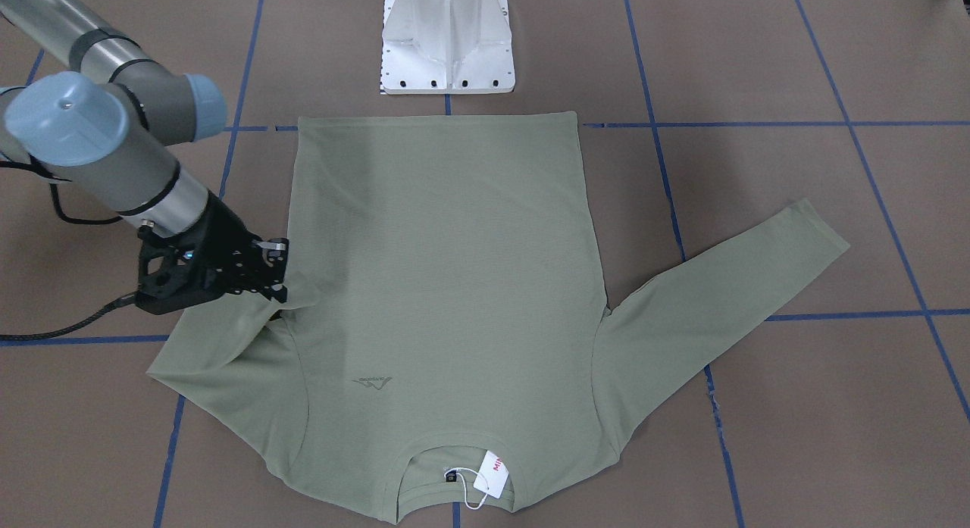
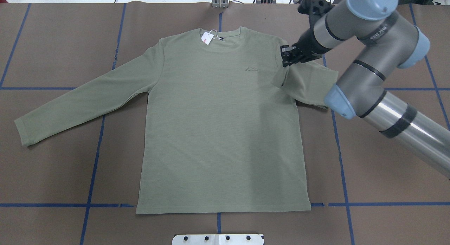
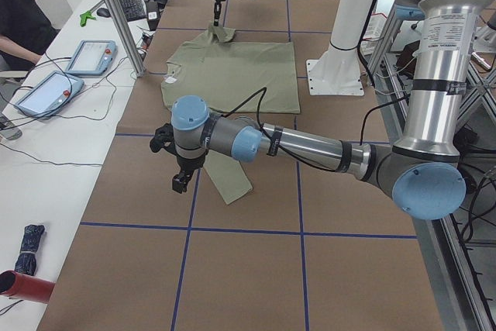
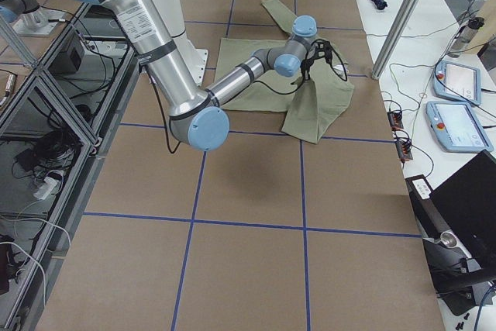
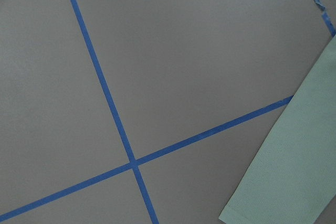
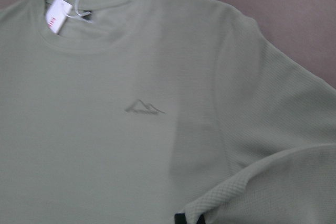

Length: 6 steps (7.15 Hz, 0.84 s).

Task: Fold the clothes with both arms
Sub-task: 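Lift the sleeve with the right gripper and carry it across the shirt body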

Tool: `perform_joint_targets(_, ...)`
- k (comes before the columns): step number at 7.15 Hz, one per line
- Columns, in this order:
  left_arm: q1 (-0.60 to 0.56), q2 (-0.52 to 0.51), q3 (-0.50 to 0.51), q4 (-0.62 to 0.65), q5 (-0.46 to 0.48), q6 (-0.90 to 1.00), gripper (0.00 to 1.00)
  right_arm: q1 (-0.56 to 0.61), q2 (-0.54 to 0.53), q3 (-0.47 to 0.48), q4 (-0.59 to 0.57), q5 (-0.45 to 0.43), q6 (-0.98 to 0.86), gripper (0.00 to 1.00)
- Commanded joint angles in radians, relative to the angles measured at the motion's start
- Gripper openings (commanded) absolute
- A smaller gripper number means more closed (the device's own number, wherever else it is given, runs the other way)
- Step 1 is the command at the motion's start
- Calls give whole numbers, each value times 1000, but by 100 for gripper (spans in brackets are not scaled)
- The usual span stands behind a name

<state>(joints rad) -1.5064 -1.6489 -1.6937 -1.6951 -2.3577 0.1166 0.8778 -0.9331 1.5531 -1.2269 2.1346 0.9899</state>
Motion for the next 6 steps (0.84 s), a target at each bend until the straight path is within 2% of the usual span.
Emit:
perform_joint_targets(1, 0, -2, 3, 0, 2, 0, 100, -11, 240, -162, -52, -33, 9, 0)
perform_joint_targets(3, 0, -2, 3, 0, 2, 0, 100, -46, 511, -426, -51, -76, 15, 0)
perform_joint_targets(4, 0, -2, 3, 0, 2, -2, 100, -98, 564, -461, -51, -129, 15, 0)
perform_joint_targets(6, 0, 0, 8, 0, 2, 0, 100, -202, 611, -472, -45, -195, 38, 0)
